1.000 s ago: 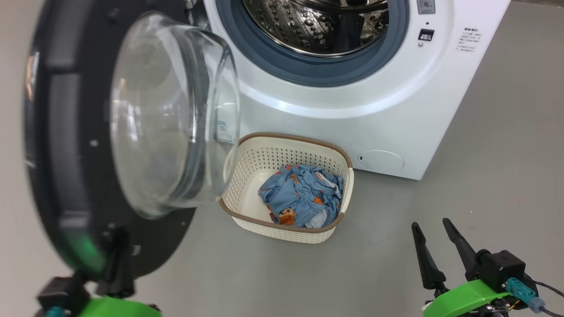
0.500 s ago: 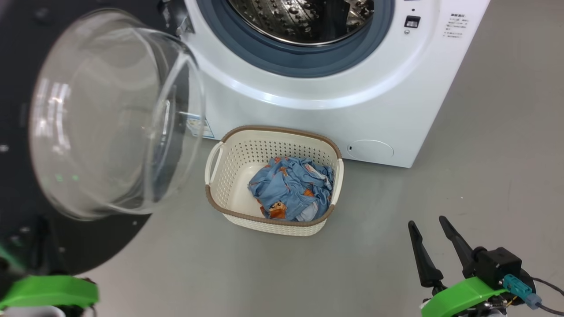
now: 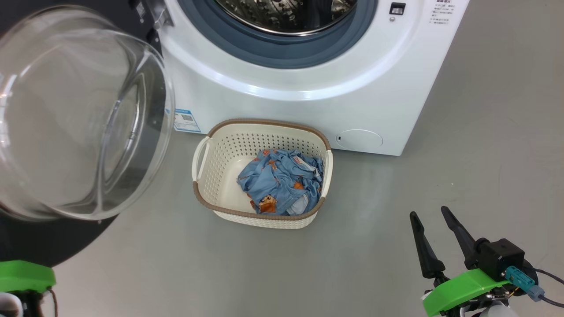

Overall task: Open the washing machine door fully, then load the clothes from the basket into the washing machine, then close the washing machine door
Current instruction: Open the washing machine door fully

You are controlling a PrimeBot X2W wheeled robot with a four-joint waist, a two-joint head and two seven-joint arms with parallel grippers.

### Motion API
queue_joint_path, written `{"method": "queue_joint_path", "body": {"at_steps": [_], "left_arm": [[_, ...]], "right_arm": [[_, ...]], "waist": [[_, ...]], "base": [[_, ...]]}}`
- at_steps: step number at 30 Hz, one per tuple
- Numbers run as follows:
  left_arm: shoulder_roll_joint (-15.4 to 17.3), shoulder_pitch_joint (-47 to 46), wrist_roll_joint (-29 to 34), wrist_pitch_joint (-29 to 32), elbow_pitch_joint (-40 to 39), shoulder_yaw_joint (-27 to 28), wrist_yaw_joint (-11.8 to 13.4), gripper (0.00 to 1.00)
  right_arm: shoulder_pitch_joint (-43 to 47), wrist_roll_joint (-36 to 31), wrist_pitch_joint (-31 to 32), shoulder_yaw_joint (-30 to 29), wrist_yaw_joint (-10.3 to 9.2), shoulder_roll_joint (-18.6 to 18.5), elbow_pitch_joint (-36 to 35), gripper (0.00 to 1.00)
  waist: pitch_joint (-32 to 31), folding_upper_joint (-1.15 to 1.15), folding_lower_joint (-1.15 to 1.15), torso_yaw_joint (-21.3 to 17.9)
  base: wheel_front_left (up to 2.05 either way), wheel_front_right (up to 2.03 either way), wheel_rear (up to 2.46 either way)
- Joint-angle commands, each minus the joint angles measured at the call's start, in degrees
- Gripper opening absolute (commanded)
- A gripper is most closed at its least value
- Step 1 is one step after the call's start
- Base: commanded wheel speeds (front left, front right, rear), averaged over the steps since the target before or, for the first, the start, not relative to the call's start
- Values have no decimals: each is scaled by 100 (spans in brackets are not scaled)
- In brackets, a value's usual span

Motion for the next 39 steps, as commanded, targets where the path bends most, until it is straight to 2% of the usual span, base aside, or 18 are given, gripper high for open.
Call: {"method": "queue_joint_path", "body": {"at_steps": [1,10,22,31,39], "left_arm": [[305,-252,88,-36,-38,330,-1,0],[412,-591,329,-36,370,789,-205,0],[316,-722,775,-37,554,1087,-460,0],[31,-487,1052,-37,76,1173,-671,0],[-371,-192,1253,-37,-706,1152,-856,0]], "right_arm": [[-151,-5,-28,134,17,-12,-135,100],[-192,5,-28,120,17,-35,-124,100],[-178,40,-28,96,17,-7,-95,100],[-94,81,-28,70,17,14,-100,100],[-24,124,-28,56,17,58,-107,100]], "waist": [[19,0,0,-23],[68,0,0,-81],[-14,0,0,-112],[-152,0,0,-154],[-250,0,0,-201]], "base": [[0,0,0],[0,0,0],[0,0,0],[0,0,0],[0,0,0]]}}
